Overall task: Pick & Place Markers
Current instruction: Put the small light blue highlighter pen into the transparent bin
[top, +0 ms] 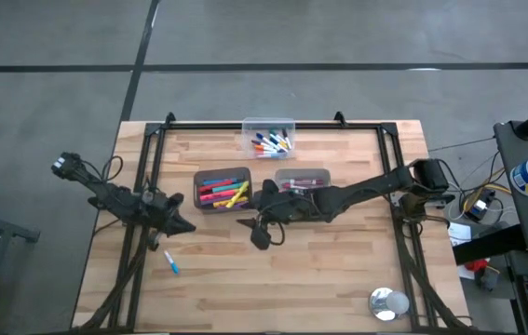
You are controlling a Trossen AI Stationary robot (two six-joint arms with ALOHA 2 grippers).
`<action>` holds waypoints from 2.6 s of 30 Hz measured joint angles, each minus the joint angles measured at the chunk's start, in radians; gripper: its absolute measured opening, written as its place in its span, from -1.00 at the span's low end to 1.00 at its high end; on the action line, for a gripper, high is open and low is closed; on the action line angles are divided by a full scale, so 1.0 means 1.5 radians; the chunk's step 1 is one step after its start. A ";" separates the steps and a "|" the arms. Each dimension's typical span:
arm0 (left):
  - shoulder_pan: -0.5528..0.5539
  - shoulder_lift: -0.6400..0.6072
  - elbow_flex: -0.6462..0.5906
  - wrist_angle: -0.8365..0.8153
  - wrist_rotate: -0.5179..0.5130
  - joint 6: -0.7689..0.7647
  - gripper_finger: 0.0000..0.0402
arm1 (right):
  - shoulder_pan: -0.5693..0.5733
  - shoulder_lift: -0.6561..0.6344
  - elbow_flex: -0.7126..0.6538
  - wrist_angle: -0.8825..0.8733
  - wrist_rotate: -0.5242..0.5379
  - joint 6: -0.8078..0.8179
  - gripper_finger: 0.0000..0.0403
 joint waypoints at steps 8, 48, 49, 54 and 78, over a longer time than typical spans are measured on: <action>-0.006 0.004 -0.007 0.004 0.034 -0.090 -1.00 | 0.012 0.000 -0.019 0.004 0.026 0.010 0.04; -0.246 0.676 0.398 -0.566 0.148 -0.170 -0.35 | 0.020 0.035 -0.035 0.036 0.068 0.017 0.04; -0.253 0.691 0.399 -0.568 0.152 -0.172 -0.35 | 0.021 0.035 -0.035 0.035 0.068 0.017 0.04; -0.272 0.746 0.408 -0.567 0.136 -0.171 -0.35 | 0.020 0.034 -0.035 0.036 0.068 0.017 0.04; -0.277 0.837 0.403 -0.529 0.082 -0.187 -0.61 | 0.025 0.033 -0.035 0.043 0.068 0.024 0.04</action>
